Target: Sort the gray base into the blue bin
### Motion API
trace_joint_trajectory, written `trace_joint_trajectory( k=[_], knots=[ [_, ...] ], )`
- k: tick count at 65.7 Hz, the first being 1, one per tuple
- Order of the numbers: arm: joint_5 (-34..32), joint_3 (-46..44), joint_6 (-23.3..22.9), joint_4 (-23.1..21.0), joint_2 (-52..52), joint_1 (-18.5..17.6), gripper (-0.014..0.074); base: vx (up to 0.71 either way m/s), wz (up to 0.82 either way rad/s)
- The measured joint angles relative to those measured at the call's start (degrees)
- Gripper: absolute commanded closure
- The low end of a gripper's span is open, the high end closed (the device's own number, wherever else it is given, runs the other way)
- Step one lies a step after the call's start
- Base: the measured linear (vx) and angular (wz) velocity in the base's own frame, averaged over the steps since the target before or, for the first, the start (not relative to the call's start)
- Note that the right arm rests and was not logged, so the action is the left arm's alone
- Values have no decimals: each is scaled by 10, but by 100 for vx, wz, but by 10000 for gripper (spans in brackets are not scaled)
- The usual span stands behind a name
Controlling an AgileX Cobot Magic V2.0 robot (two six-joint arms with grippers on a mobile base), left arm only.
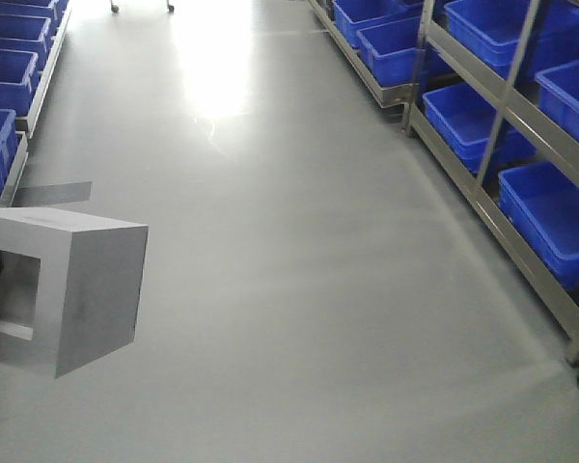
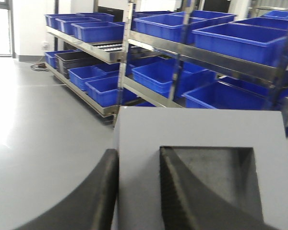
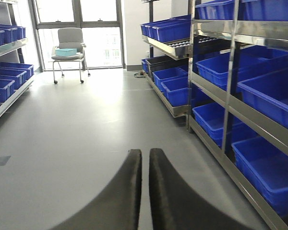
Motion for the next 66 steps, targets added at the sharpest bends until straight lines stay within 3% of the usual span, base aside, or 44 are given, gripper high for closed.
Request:
trace_joint_trajectory(
  k=[66],
  knots=[
    [-1, 0, 0, 0, -1, 0, 593, 48, 18]
  ],
)
